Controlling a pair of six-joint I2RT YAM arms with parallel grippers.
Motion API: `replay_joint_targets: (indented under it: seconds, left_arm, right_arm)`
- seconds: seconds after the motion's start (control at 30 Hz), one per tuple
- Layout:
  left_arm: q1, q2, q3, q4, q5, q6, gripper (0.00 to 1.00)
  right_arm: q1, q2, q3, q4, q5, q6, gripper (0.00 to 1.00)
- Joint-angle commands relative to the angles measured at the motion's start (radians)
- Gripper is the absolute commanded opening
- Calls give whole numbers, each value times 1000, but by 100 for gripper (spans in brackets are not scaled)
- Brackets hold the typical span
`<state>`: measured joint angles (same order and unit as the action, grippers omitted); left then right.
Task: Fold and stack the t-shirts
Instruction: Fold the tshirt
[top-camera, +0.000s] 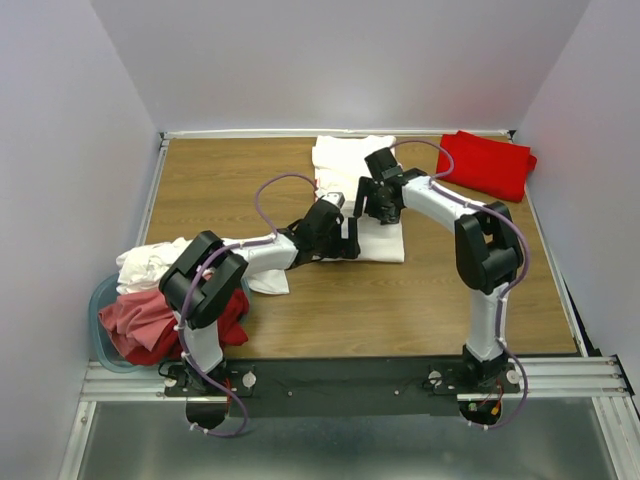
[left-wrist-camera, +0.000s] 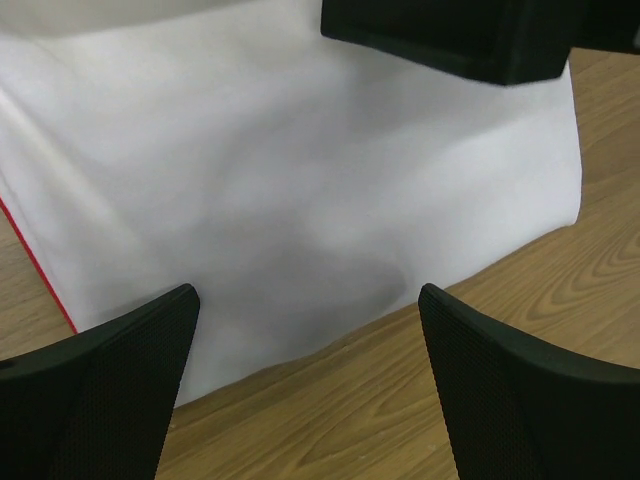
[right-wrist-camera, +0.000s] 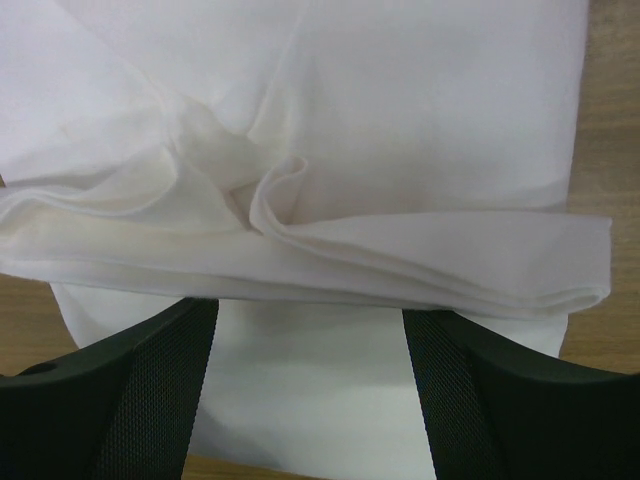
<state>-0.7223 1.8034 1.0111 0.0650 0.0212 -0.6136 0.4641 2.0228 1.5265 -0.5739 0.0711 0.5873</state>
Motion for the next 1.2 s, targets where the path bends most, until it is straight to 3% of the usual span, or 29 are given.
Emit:
replay_joint_targets:
  seconds: [0.0,0.2,0.43,0.8,1.17]
  left_arm:
    - [-16,16,-45,30,14,-18,98]
    - [-23,4,-86,30,5,-20,98]
    - [-32,-45,-63,-7,-9,-8,98]
    - [-29,-243,32,-165,-116,29,98]
    - [4,-256,-103,-168,-139,-6,94]
  right_arm:
    - [-21,72,99,-1,75,0,81]
    - [-91,148,234,-12,76,-26,81]
    - [-101,75,281,-26,46,-60,81]
    - [-101,-225,-101,-23,10,-34,81]
    - [-101,-404,-382,20,-27,32,79]
